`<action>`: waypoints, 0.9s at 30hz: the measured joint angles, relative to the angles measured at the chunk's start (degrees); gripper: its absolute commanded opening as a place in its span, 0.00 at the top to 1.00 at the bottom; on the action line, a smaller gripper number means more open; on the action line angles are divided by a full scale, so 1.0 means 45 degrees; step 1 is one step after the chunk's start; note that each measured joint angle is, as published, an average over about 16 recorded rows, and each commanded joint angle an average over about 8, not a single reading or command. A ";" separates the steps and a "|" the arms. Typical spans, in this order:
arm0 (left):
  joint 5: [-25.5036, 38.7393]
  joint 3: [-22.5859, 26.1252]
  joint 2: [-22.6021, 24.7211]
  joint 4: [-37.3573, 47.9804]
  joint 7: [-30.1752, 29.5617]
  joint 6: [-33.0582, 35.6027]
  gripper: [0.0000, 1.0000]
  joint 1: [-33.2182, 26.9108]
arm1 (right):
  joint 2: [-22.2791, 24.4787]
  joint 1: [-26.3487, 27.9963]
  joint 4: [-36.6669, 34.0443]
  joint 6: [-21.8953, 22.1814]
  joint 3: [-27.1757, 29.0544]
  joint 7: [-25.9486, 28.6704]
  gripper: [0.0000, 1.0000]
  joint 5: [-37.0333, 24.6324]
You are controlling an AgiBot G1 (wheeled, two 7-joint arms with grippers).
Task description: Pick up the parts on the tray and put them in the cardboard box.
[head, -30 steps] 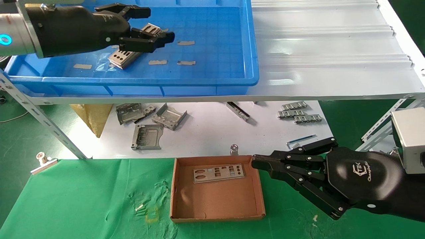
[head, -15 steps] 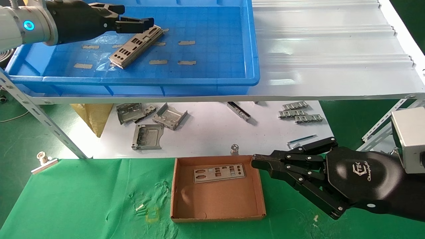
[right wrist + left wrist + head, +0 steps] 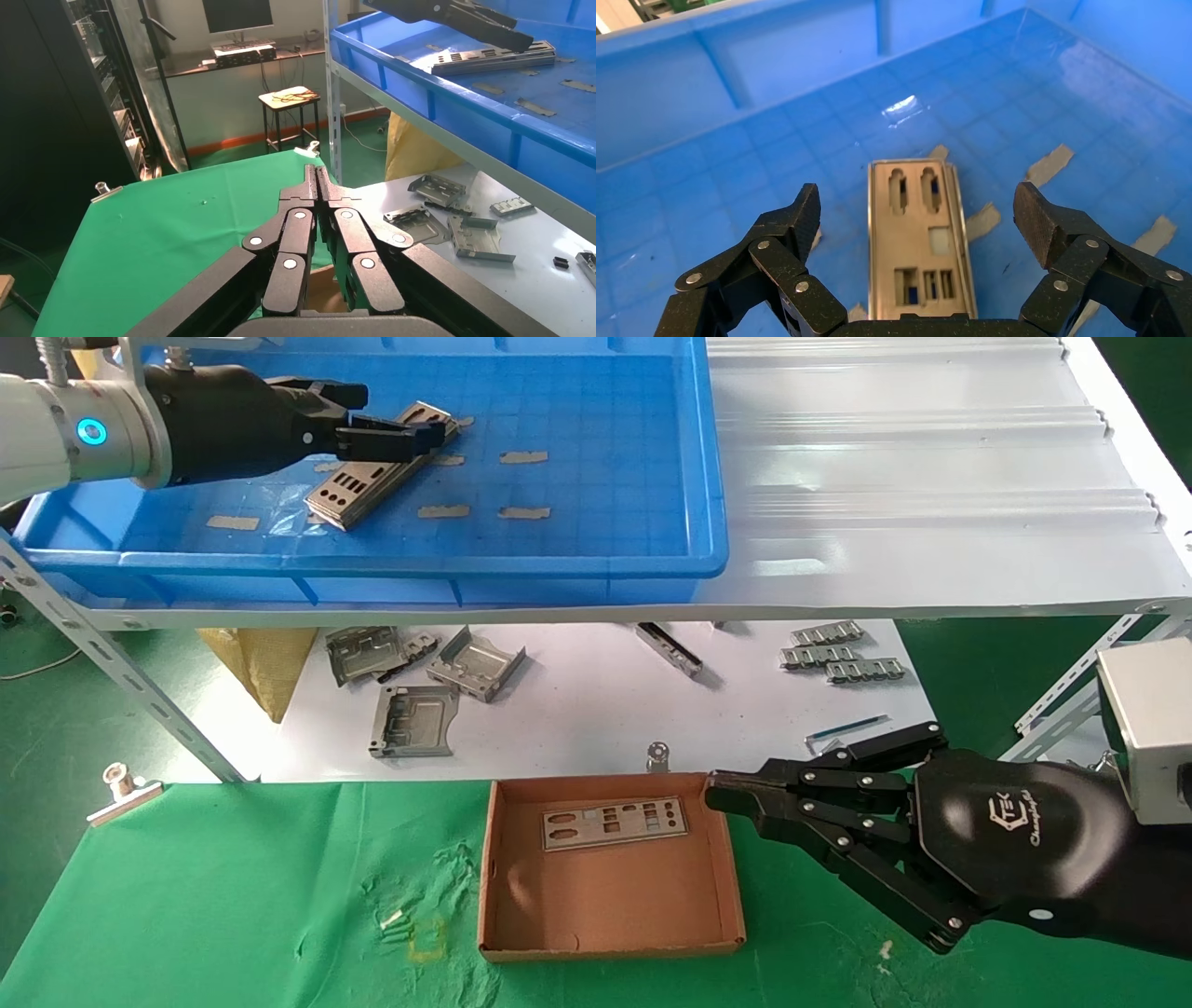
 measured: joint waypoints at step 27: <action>0.0059 0.0040 0.0058 0.0330 0.0218 -0.0447 1.00 -0.0008 | 0.0000 0.0000 0.0000 0.0000 0.0000 0.0000 0.00 0.0000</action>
